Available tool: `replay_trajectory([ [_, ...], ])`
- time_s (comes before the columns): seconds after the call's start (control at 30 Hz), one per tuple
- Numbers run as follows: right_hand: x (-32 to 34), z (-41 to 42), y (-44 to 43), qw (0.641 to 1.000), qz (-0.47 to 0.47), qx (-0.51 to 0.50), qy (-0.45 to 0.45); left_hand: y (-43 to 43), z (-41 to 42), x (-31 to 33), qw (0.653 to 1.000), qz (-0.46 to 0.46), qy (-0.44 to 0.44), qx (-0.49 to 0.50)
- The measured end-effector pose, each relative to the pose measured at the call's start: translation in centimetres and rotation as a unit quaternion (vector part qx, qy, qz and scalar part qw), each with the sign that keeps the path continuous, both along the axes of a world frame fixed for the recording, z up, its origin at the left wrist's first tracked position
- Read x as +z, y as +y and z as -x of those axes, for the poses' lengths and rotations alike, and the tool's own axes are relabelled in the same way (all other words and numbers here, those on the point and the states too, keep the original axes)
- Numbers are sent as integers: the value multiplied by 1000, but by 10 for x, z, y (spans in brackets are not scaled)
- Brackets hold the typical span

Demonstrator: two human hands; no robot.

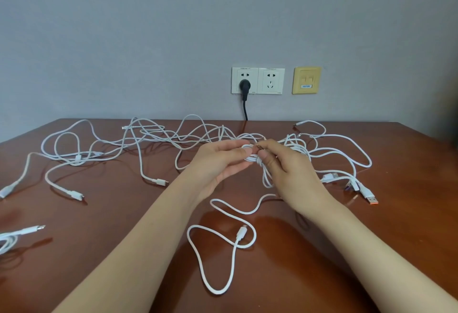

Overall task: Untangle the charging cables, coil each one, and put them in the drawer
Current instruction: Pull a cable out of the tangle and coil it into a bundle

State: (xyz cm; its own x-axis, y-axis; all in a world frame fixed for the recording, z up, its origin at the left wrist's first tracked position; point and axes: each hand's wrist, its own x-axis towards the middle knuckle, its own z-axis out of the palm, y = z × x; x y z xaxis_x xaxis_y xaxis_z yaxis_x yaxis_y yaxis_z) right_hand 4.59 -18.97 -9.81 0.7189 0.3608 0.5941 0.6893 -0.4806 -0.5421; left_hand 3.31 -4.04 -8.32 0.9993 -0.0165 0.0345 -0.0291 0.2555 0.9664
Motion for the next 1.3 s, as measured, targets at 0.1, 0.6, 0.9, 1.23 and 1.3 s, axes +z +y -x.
replay_trajectory([
  [0.1, -2, 0, 0, 1000, 4, -8, -3, 0, 1, 2, 1000, 11, -18, 11],
  [0.6, -4, -3, -5, 978, 6, -89, -188, -10, 8, 6, 991, -89, -62, 73],
  [0.9, -6, -1, 0, 971, 62, -124, -196, -14, 4, 1, 948, -264, -122, 131],
  [1.23, 12, 0, -2, 921, -228, -46, 312, -16, 10, 3, 890, -386, -200, 135],
  [1.3, 15, 0, -5, 872, -262, 7, 413, -18, 8, -1, 897, -366, -208, 135],
])
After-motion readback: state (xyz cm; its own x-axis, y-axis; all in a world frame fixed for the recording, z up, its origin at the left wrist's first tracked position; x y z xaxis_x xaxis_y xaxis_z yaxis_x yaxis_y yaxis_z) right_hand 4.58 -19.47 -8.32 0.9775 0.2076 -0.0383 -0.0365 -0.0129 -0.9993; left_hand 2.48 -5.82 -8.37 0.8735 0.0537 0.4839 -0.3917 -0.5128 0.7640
